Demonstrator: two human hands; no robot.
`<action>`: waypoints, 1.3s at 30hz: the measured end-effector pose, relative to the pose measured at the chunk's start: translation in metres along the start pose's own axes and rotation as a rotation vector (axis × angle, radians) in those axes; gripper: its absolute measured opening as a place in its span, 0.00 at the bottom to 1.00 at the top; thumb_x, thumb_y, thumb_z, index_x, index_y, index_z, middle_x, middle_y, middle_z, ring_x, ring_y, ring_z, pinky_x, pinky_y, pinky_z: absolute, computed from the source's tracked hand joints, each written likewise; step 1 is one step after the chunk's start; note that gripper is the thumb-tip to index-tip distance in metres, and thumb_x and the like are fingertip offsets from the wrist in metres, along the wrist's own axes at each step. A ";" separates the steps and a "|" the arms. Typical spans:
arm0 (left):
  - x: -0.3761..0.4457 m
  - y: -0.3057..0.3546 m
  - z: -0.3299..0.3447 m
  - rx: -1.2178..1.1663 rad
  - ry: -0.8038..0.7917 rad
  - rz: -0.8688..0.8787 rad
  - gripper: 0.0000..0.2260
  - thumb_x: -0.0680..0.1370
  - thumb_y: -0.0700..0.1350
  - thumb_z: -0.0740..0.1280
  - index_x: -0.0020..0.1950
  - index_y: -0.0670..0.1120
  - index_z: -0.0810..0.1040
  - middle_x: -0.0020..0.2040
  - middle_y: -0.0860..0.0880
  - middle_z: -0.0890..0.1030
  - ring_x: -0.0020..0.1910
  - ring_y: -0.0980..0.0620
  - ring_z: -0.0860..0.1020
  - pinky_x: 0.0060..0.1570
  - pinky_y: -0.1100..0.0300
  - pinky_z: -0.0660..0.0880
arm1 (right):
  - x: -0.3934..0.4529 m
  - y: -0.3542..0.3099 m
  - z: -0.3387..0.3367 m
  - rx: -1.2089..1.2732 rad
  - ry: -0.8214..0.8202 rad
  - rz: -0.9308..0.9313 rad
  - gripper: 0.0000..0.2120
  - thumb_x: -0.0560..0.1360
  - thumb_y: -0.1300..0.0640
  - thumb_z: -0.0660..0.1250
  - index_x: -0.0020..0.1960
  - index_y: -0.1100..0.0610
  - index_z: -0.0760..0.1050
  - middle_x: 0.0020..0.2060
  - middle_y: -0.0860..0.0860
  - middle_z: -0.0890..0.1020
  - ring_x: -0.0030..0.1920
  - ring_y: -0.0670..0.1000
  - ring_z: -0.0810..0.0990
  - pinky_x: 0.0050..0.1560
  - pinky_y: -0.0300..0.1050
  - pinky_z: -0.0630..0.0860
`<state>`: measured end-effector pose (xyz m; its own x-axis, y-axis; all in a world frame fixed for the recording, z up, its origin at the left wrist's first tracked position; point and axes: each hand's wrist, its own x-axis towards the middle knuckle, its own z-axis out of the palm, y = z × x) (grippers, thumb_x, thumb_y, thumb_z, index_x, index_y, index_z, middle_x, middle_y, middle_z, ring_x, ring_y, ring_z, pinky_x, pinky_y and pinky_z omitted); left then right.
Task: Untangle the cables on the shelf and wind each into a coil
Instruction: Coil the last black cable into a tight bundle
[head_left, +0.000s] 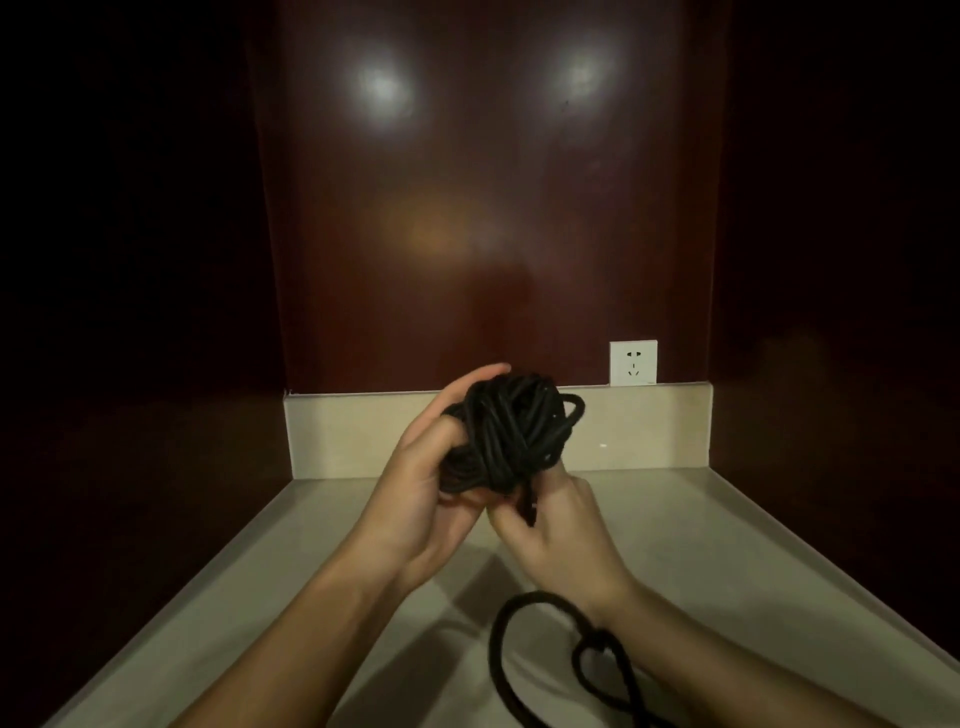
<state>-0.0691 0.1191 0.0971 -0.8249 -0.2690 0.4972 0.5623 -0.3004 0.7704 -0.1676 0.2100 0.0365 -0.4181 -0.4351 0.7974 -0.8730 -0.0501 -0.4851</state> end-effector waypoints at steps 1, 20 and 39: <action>0.000 0.000 0.003 0.019 0.029 0.030 0.22 0.70 0.38 0.66 0.64 0.44 0.78 0.55 0.43 0.85 0.51 0.48 0.83 0.45 0.60 0.81 | -0.006 -0.004 0.005 0.087 -0.014 0.059 0.11 0.75 0.60 0.67 0.56 0.52 0.71 0.27 0.43 0.74 0.31 0.44 0.75 0.31 0.34 0.67; 0.029 -0.014 -0.036 0.967 0.418 0.703 0.22 0.76 0.37 0.63 0.70 0.46 0.74 0.60 0.55 0.80 0.60 0.59 0.78 0.60 0.63 0.74 | -0.069 0.005 0.008 -0.155 -0.463 0.040 0.33 0.75 0.44 0.61 0.76 0.41 0.51 0.41 0.43 0.77 0.41 0.45 0.78 0.46 0.37 0.74; -0.004 0.009 -0.054 1.253 -0.442 -0.135 0.14 0.75 0.57 0.69 0.59 0.55 0.81 0.48 0.51 0.83 0.47 0.53 0.82 0.47 0.57 0.78 | 0.044 -0.003 -0.078 -0.736 -0.419 -0.639 0.13 0.78 0.47 0.62 0.46 0.56 0.77 0.36 0.49 0.77 0.29 0.54 0.75 0.24 0.48 0.72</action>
<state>-0.0574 0.0678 0.0800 -0.9527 0.0849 0.2918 0.2396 0.8007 0.5491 -0.2028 0.2616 0.1008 0.1700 -0.8026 0.5717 -0.8957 0.1161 0.4293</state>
